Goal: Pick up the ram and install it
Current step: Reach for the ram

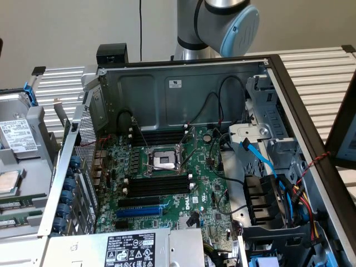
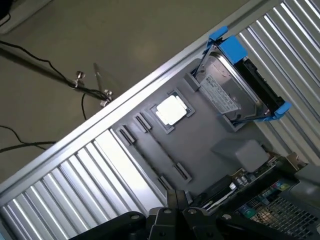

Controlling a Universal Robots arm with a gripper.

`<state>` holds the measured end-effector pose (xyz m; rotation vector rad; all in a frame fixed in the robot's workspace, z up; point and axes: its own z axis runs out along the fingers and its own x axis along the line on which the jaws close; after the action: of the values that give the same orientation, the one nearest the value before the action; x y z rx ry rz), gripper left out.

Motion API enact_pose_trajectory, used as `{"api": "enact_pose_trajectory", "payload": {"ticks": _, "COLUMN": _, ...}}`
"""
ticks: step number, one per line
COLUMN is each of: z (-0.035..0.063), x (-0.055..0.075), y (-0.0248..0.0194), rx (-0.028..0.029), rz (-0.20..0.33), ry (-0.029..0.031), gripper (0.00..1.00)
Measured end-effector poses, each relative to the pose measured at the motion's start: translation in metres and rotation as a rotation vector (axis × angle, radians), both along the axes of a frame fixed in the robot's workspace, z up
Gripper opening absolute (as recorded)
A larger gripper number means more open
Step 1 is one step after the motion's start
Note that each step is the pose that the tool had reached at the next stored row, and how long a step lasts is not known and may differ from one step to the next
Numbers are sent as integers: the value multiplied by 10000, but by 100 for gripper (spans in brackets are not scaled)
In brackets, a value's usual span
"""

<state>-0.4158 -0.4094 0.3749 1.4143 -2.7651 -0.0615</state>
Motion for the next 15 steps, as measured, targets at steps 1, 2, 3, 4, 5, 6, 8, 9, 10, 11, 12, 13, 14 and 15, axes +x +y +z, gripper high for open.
{"api": "enact_pose_trajectory", "payload": {"ticks": 1, "z": -5, "x": 0, "y": 0, "rx": 0, "rz": 175, "ry": 0, "gripper": 11}}
{"api": "enact_pose_trajectory", "payload": {"ticks": 2, "z": -11, "x": 0, "y": 0, "rx": 0, "rz": 361, "ry": -1, "gripper": 11}}
{"api": "enact_pose_trajectory", "payload": {"ticks": 3, "z": -17, "x": 0, "y": 0, "rx": 0, "rz": 545, "ry": -1, "gripper": 11}}
{"api": "enact_pose_trajectory", "payload": {"ticks": 4, "z": -22, "x": 0, "y": 0, "rx": 0, "rz": 726, "ry": 0, "gripper": 11}}
{"api": "enact_pose_trajectory", "payload": {"ticks": 5, "z": -26, "x": 0, "y": 0, "rx": -1, "rz": 910, "ry": 0, "gripper": 11}}
{"api": "enact_pose_trajectory", "payload": {"ticks": 6, "z": -30, "x": 0, "y": 0, "rx": -1, "rz": 1096, "ry": 1, "gripper": 11}}
{"api": "enact_pose_trajectory", "payload": {"ticks": 8, "z": -35, "x": 0, "y": 0, "rx": 0, "rz": 1456, "ry": 0, "gripper": 11}}
{"api": "enact_pose_trajectory", "payload": {"ticks": 9, "z": -38, "x": -1, "y": 0, "rx": 0, "rz": 1642, "ry": 0, "gripper": 11}}
{"api": "enact_pose_trajectory", "payload": {"ticks": 10, "z": -39, "x": -1, "y": 0, "rx": -1, "rz": 1820, "ry": 1, "gripper": 11}}
{"api": "enact_pose_trajectory", "payload": {"ticks": 11, "z": -40, "x": -1, "y": 0, "rx": 0, "rz": 1996, "ry": 1, "gripper": 11}}
{"api": "enact_pose_trajectory", "payload": {"ticks": 12, "z": -41, "x": -2, "y": 0, "rx": 0, "rz": 2180, "ry": 1, "gripper": 11}}
{"api": "enact_pose_trajectory", "payload": {"ticks": 13, "z": -43, "x": -2, "y": 0, "rx": 0, "rz": 2366, "ry": 0, "gripper": 11}}
{"api": "enact_pose_trajectory", "payload": {"ticks": 14, "z": -44, "x": -2, "y": 0, "rx": 0, "rz": 2552, "ry": 0, "gripper": 11}}
{"api": "enact_pose_trajectory", "payload": {"ticks": 15, "z": -46, "x": -2, "y": 0, "rx": 1, "rz": 2726, "ry": -1, "gripper": 11}}
